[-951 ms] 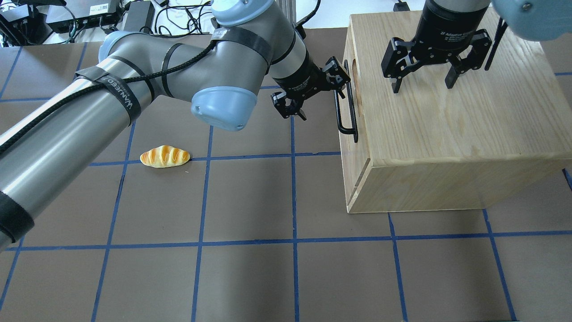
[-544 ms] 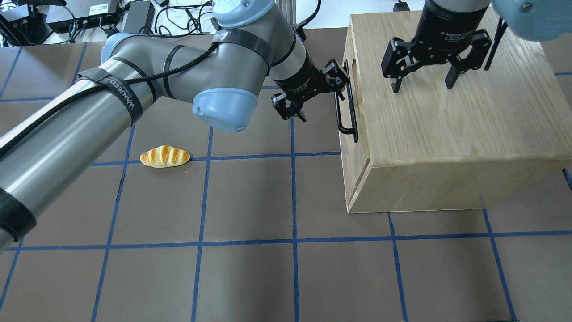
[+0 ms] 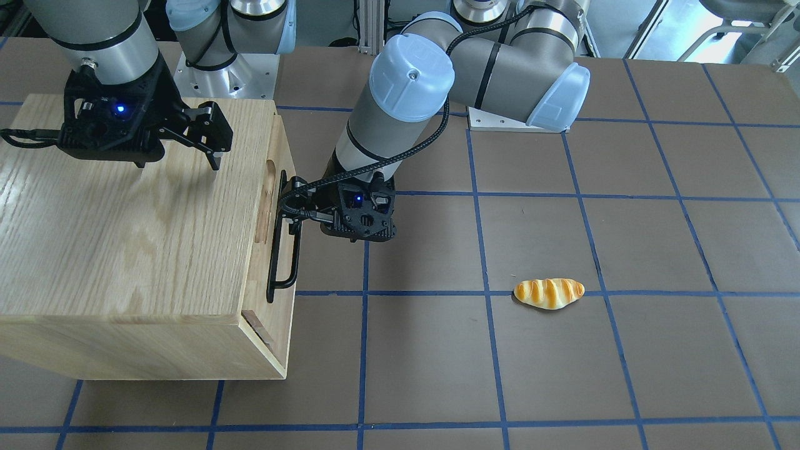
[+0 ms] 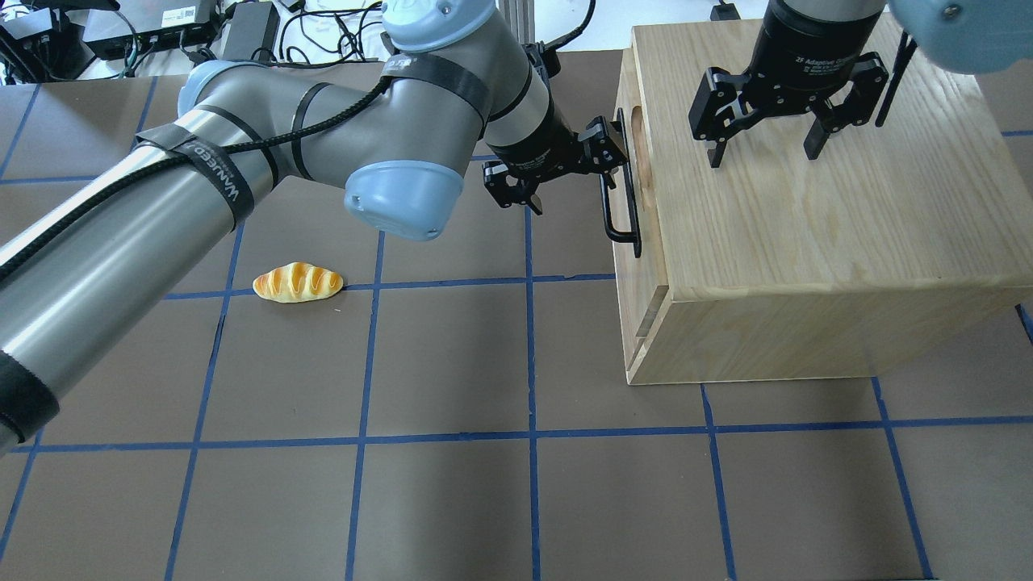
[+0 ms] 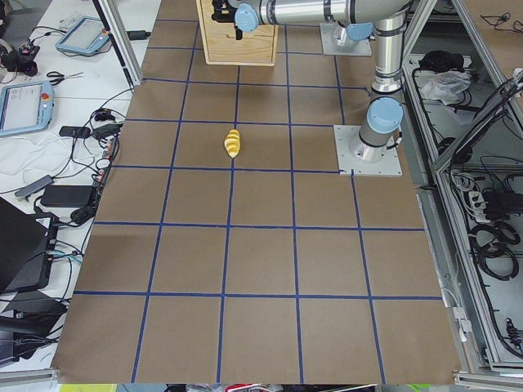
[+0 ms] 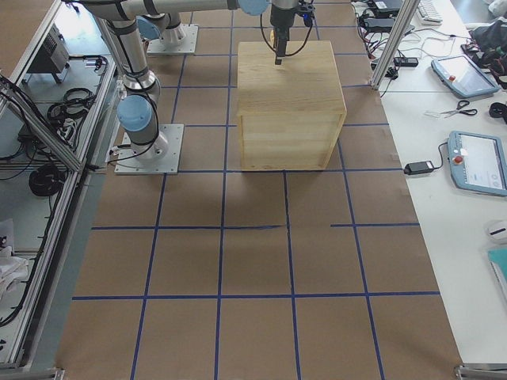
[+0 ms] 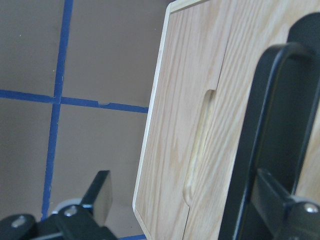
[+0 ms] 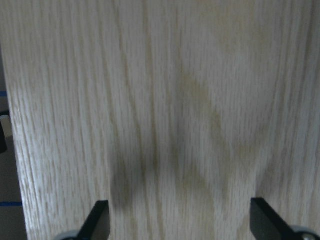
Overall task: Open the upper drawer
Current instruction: 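Pull the drawer handle away from the cabinet with the left gripper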
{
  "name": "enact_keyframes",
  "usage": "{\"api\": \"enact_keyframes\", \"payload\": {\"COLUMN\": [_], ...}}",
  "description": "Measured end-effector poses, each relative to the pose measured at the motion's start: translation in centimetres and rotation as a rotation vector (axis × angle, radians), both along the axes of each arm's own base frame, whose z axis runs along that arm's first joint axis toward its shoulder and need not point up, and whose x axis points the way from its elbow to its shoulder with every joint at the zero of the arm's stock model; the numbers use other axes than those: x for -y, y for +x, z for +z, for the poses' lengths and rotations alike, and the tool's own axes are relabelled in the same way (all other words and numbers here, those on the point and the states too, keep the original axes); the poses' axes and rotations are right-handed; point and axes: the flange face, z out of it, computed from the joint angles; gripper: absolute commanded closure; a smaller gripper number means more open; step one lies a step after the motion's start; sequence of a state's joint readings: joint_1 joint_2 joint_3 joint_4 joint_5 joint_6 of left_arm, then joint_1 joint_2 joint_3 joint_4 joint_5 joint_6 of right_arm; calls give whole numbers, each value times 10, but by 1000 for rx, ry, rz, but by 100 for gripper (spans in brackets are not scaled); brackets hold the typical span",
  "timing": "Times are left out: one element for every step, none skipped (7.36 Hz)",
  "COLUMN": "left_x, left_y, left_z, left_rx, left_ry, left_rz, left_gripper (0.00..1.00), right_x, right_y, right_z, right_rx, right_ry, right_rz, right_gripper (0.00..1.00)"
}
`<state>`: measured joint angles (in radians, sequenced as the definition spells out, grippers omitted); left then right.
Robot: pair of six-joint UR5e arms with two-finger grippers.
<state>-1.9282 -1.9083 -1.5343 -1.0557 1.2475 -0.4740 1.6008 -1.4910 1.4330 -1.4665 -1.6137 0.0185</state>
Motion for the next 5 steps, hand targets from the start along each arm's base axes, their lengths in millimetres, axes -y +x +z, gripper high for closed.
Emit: {"api": "enact_keyframes", "payload": {"left_x": [0,1,1,2,4], "left_y": [0,2,3,7,16], "left_z": [-1,-1,-1,1,4], "left_rx": [8,20,35,44,52], "left_ry": [-11,-25,-39,-51,-60], "left_rz": [-26,-50,-72,-88,-101], "left_gripper": [0,0,0,0,0], "right_x": [0,0,0,0,0], "right_y": [0,0,0,0,0], "right_z": [0,0,0,0,0], "right_rx": [0,0,0,0,0], "right_ry": [0,0,0,0,0], "right_rz": [0,0,1,1,0], "right_gripper": [0,0,0,0,0]}}
